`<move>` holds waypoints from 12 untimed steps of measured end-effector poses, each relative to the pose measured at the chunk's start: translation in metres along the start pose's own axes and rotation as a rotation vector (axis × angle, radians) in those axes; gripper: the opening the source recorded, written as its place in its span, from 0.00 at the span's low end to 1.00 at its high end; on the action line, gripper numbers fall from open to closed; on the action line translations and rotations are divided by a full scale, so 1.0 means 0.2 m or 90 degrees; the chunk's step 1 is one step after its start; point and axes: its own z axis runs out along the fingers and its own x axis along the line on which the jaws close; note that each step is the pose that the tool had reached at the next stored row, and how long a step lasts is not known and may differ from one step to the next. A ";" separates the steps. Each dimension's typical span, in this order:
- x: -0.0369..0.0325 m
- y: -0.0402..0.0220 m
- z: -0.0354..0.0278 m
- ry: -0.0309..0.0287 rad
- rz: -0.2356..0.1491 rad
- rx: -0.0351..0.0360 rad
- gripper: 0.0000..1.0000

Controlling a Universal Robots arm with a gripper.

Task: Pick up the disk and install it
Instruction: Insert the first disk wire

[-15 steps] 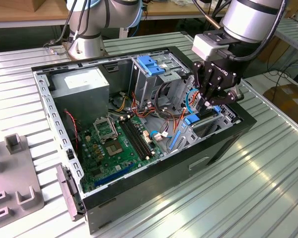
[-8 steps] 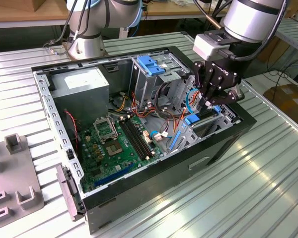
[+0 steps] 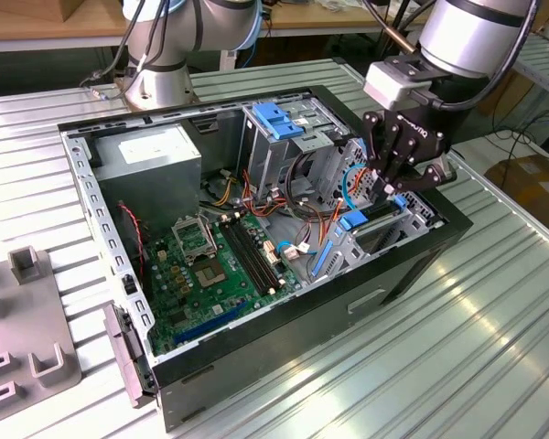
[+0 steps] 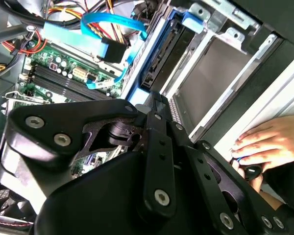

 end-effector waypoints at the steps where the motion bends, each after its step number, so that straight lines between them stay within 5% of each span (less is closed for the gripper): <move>1: 0.000 -0.005 0.000 0.0000 0.000 0.0000 0.11; 12: -0.003 -0.069 0.001 0.0005 0.000 0.0000 0.11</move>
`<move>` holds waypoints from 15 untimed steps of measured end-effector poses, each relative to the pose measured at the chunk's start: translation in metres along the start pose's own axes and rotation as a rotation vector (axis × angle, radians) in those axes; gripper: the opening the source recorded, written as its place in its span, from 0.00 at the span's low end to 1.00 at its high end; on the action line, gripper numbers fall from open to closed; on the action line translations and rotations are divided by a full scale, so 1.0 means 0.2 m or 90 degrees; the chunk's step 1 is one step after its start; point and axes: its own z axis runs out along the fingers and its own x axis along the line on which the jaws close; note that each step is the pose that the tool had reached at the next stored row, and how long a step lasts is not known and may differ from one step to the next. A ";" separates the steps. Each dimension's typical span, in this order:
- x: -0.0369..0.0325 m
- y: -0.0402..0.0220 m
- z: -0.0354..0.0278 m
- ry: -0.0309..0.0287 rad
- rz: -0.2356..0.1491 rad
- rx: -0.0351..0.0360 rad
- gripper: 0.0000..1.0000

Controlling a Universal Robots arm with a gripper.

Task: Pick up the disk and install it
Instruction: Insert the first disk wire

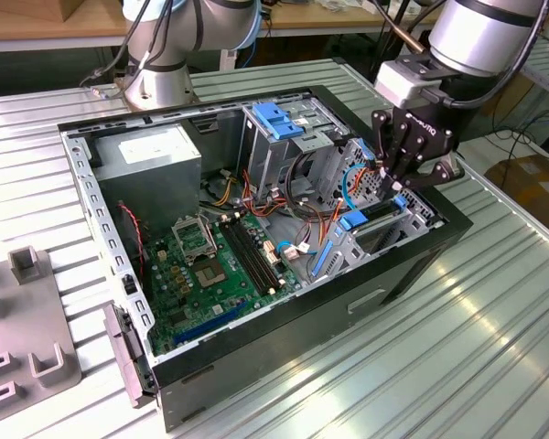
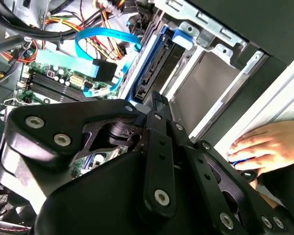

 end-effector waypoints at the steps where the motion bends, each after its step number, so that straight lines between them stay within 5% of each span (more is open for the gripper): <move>1: 0.000 -0.010 0.000 0.0002 0.000 0.0000 0.11; 8: -0.005 -0.099 -0.001 0.0006 0.000 0.0000 0.11; 15: -0.004 -0.106 -0.020 0.0007 0.000 0.0006 0.11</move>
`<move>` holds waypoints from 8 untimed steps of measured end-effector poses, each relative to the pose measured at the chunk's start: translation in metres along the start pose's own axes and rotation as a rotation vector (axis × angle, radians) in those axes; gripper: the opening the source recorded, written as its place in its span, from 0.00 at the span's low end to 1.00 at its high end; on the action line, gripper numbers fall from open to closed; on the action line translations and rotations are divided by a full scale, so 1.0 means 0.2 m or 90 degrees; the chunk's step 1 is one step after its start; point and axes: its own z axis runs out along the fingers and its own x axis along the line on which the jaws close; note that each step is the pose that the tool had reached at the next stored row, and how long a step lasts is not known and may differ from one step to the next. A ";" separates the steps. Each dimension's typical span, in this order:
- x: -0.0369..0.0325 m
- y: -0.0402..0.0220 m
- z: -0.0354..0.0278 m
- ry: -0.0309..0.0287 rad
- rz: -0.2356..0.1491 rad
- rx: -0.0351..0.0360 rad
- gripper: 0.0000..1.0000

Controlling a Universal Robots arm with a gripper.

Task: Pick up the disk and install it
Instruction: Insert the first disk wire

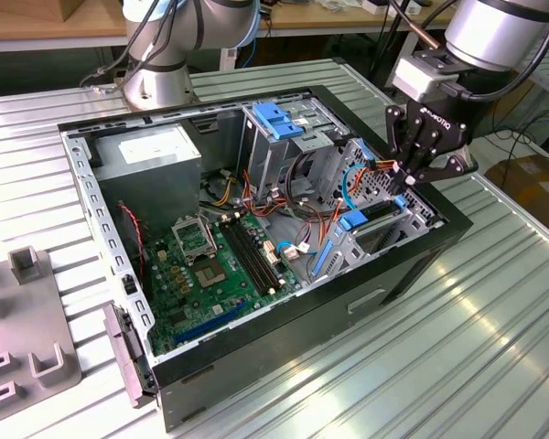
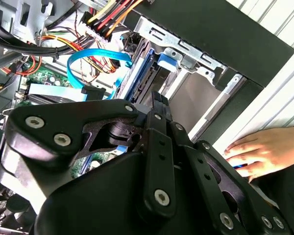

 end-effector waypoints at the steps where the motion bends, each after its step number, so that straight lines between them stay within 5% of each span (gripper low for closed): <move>1: 0.000 0.000 -0.001 -0.0001 0.000 0.0003 0.11; 8: 0.000 0.000 -0.004 0.0002 -0.024 0.0034 0.11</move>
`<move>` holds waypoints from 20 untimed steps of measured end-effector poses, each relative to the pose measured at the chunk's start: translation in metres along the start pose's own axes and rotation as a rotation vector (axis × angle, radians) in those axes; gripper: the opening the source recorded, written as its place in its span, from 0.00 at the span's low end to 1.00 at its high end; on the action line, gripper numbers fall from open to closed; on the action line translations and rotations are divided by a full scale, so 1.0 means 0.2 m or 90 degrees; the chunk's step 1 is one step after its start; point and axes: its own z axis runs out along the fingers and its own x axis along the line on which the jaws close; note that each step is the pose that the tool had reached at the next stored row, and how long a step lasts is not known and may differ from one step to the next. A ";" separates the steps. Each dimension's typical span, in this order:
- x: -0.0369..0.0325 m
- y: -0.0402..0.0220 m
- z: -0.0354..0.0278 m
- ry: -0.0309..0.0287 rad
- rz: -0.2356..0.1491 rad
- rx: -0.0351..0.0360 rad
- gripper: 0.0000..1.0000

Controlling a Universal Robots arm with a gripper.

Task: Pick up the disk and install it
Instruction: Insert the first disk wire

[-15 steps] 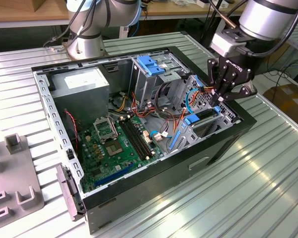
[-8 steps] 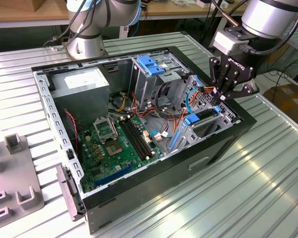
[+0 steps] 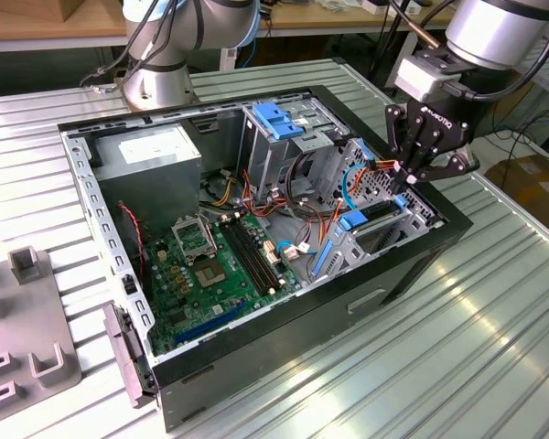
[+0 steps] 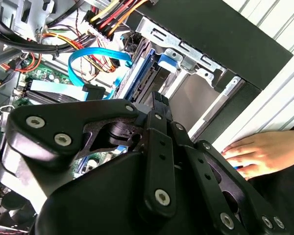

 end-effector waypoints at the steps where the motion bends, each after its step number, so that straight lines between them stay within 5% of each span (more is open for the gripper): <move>1: 0.000 0.000 -0.001 0.0004 -0.006 0.0014 0.11; 7: -0.002 -0.001 -0.006 0.0064 -0.010 0.0068 0.11; 15: -0.027 -0.007 -0.008 0.0262 -0.010 0.0068 0.11; 20: -0.028 -0.011 -0.009 0.0312 -0.012 0.0069 0.11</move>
